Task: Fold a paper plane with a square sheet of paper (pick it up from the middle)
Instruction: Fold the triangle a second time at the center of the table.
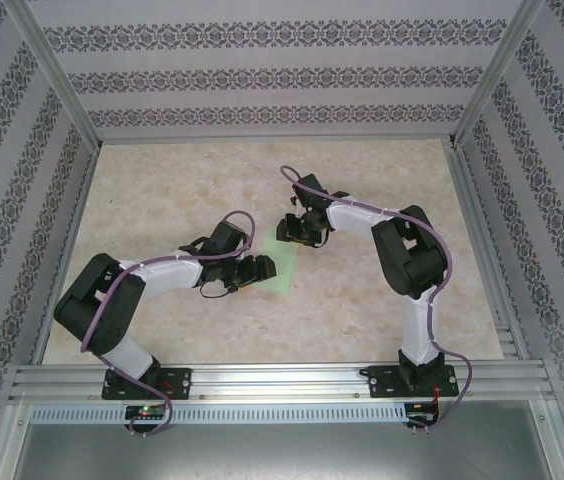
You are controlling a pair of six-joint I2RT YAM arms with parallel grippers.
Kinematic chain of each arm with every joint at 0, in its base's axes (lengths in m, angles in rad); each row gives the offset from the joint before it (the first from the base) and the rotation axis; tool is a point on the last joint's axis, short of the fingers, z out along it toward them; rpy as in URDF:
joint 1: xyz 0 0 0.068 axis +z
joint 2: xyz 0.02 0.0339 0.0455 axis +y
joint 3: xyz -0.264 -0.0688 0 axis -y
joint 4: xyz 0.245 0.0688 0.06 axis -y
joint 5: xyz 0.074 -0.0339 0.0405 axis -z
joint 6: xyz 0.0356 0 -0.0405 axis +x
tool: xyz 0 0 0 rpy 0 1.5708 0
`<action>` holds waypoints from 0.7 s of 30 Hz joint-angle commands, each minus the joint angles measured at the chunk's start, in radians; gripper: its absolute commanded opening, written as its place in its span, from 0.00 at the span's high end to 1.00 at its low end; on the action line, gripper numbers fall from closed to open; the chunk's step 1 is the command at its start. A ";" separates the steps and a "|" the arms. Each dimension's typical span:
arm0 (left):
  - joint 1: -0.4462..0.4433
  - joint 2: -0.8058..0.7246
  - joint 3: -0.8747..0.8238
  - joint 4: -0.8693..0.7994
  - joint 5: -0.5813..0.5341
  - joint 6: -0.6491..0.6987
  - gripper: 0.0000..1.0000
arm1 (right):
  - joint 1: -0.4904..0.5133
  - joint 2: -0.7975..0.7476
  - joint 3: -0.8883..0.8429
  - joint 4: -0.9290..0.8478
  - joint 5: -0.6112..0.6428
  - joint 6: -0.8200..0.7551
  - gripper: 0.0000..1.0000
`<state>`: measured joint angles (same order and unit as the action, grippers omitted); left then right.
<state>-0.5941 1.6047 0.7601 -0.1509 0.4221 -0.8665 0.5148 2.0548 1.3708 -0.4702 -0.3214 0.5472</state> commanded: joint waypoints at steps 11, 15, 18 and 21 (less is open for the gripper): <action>-0.018 -0.022 0.012 0.122 0.068 -0.004 0.35 | -0.008 0.034 -0.035 0.011 0.006 0.012 0.57; -0.019 -0.015 0.008 0.204 0.105 -0.022 0.38 | -0.010 0.034 -0.039 0.012 0.004 0.010 0.58; -0.021 0.005 0.011 0.273 0.132 -0.042 0.38 | -0.010 0.034 -0.044 0.015 0.002 0.012 0.58; -0.024 0.039 0.033 0.285 0.133 -0.035 0.38 | -0.012 0.033 -0.048 0.019 -0.006 0.014 0.58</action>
<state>-0.6037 1.6131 0.7628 0.0486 0.5274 -0.8886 0.5140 2.0544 1.3575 -0.4519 -0.3317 0.5522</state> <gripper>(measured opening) 0.621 0.416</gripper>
